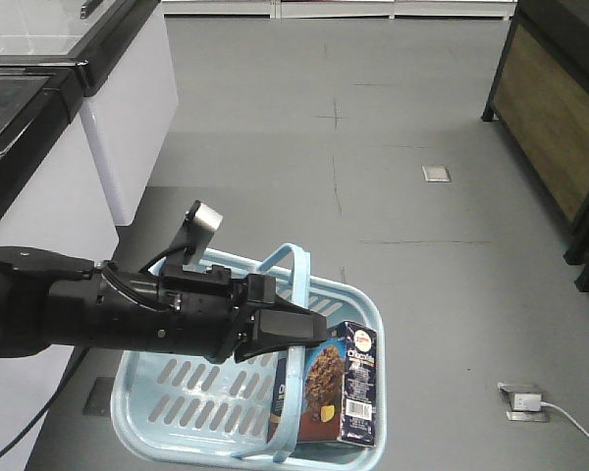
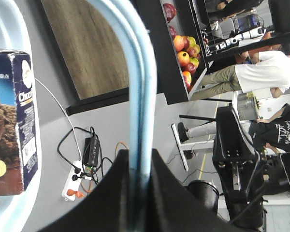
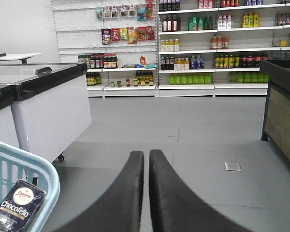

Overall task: Left arm holds basket, right arm returns cookies
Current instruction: 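Close the left gripper on the basket handle and lift it, then hold the basket with the left gripper while the base turns toward shelves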

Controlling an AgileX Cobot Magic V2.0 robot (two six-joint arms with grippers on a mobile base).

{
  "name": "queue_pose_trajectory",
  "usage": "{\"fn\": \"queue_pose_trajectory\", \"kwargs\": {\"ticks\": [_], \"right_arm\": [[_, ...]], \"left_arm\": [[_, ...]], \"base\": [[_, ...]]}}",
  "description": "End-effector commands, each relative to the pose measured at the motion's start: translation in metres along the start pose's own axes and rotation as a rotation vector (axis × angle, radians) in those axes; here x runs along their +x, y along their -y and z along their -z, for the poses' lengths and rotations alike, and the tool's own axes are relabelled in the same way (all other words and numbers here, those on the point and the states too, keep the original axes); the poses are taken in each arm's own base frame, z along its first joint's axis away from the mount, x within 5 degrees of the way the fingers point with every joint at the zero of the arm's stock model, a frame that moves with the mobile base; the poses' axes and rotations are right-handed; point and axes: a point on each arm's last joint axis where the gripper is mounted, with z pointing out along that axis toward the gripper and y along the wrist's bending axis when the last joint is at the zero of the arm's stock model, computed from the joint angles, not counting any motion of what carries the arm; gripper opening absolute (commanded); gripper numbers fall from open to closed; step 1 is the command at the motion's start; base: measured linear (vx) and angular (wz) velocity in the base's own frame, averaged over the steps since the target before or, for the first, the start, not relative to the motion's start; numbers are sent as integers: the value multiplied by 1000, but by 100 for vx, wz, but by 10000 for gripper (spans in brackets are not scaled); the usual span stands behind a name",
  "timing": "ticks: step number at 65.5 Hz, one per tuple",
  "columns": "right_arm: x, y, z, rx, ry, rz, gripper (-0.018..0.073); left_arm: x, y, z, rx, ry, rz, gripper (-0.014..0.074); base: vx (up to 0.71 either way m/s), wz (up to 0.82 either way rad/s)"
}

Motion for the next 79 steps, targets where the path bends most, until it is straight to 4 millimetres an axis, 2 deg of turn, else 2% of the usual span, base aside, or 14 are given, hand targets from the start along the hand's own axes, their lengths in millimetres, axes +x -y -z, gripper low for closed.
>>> {"fn": "queue_pose_trajectory", "kwargs": {"ticks": [1,19,45,79], "right_arm": [[-1,-1,1,-10,68,12,-3],[-1,-1,1,-10,68,12,-3],[-1,-1,1,-10,68,12,-3],[-1,-1,1,-10,68,12,-3]], "left_arm": [[-6,29,5,138,58,13,-4],[-10,40,10,152,79,-14,-4],[-14,33,10,86,132,18,-3],[-14,33,9,84,129,18,-3]], "base": [[0,0],[0,0],[0,0],[0,0]]}}
